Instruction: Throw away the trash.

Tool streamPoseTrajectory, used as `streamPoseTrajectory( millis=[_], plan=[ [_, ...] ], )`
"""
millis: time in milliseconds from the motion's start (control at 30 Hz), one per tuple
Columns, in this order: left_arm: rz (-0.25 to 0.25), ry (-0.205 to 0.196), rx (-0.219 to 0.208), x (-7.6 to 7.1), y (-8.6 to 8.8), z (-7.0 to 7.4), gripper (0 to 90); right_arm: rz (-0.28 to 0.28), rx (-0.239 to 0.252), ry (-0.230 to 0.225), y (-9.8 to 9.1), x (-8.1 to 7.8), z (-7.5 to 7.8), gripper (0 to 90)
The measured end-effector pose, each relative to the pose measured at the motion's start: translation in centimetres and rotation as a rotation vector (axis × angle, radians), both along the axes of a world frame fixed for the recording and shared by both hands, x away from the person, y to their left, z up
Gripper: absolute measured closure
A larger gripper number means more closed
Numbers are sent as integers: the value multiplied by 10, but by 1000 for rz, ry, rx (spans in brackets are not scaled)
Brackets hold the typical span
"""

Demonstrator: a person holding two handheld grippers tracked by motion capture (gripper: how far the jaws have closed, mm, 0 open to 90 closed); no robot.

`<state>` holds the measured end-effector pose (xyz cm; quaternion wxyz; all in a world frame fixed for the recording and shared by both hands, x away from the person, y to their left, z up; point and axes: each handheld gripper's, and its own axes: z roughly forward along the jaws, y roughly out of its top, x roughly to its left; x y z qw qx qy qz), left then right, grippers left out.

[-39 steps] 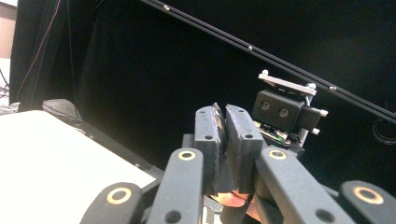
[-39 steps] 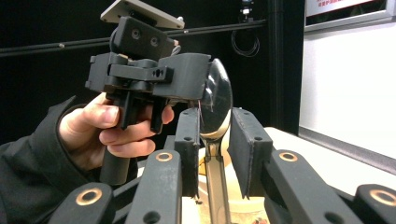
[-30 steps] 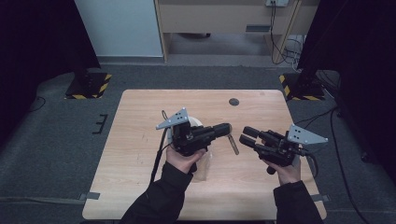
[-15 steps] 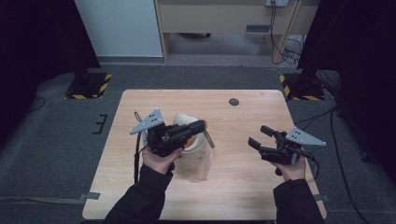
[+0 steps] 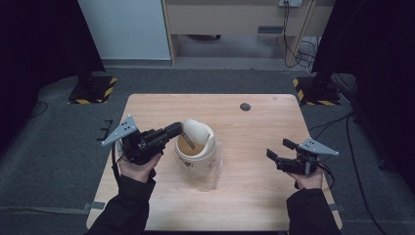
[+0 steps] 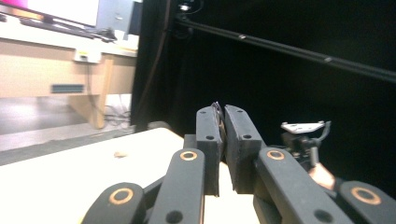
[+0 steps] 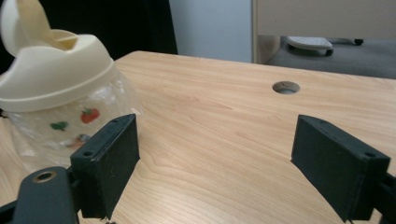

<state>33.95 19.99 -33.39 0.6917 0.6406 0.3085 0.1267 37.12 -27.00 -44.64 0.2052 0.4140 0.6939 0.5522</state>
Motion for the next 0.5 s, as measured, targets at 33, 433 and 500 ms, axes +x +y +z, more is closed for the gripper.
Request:
streamPoseTrajectory(
  millis=[33, 433, 500],
  plan=[
    [7, 1, 3, 1, 2, -2, 839, -5, -5, 3, -1, 0, -2, 149],
    [57, 46, 77, 20, -4, -42, 838, -30, -36, 34, -7, 3, -14, 138],
    [53, 63, 88, 23, -7, -49, 838, -30, -36, 35, -8, 3, -14, 138]
  ],
)
